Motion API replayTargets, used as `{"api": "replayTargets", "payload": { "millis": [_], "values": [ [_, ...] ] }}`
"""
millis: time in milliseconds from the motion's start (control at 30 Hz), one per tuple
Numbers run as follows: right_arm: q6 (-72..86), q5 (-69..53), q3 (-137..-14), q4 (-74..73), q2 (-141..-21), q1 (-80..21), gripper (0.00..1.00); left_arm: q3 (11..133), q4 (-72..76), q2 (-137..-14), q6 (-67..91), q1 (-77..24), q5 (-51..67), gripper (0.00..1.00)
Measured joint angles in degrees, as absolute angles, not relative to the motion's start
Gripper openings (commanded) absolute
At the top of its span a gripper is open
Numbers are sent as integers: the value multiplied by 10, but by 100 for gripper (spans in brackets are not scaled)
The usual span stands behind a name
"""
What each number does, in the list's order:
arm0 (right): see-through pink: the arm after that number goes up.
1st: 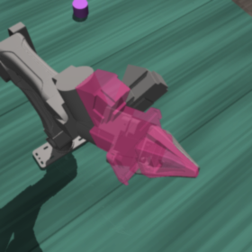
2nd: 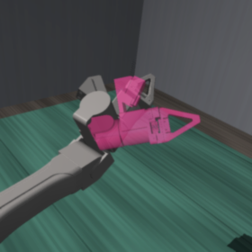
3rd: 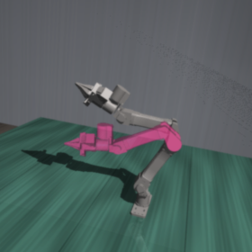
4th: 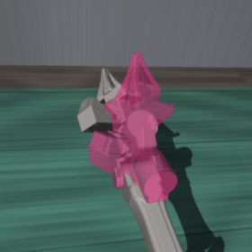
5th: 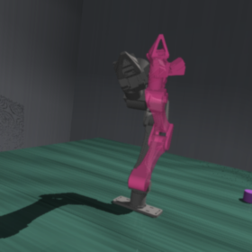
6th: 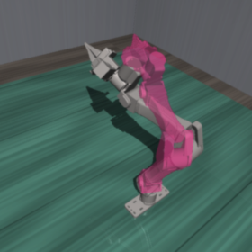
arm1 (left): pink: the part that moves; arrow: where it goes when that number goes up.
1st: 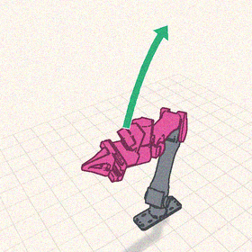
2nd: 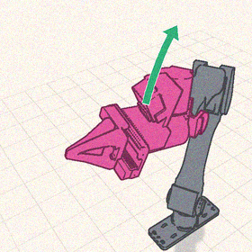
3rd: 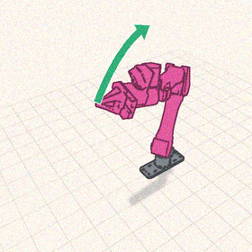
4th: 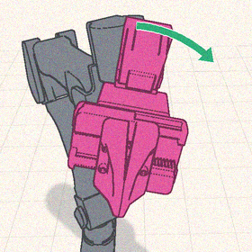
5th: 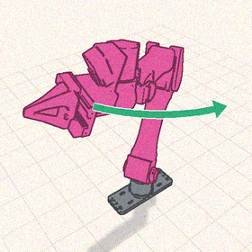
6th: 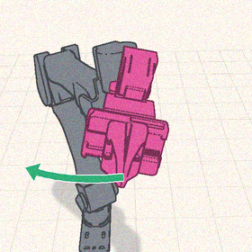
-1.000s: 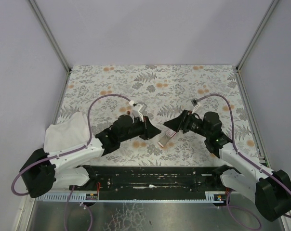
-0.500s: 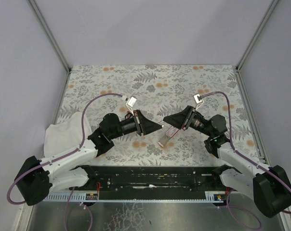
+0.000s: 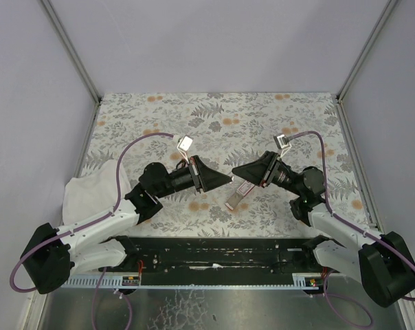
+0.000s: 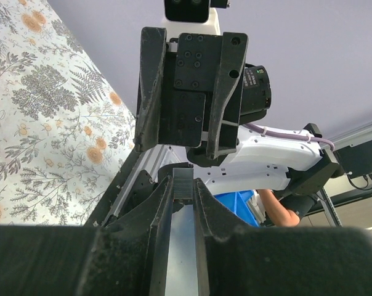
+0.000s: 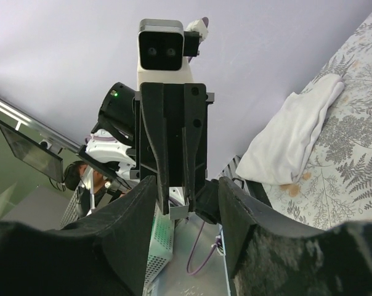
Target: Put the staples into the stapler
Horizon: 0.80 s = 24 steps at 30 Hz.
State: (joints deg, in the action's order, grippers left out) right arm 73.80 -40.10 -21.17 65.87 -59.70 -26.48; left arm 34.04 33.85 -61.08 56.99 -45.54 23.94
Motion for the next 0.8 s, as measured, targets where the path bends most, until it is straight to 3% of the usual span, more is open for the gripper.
{"api": "replayTargets", "payload": {
  "millis": [233,800],
  "values": [
    [747,-401,-207,670,-597,-270,39,340,339,-611,573,-453,230,16],
    [760,-402,-207,693,-602,-281,34,340,345,-611,583,-453,221,15]
  ]
}}
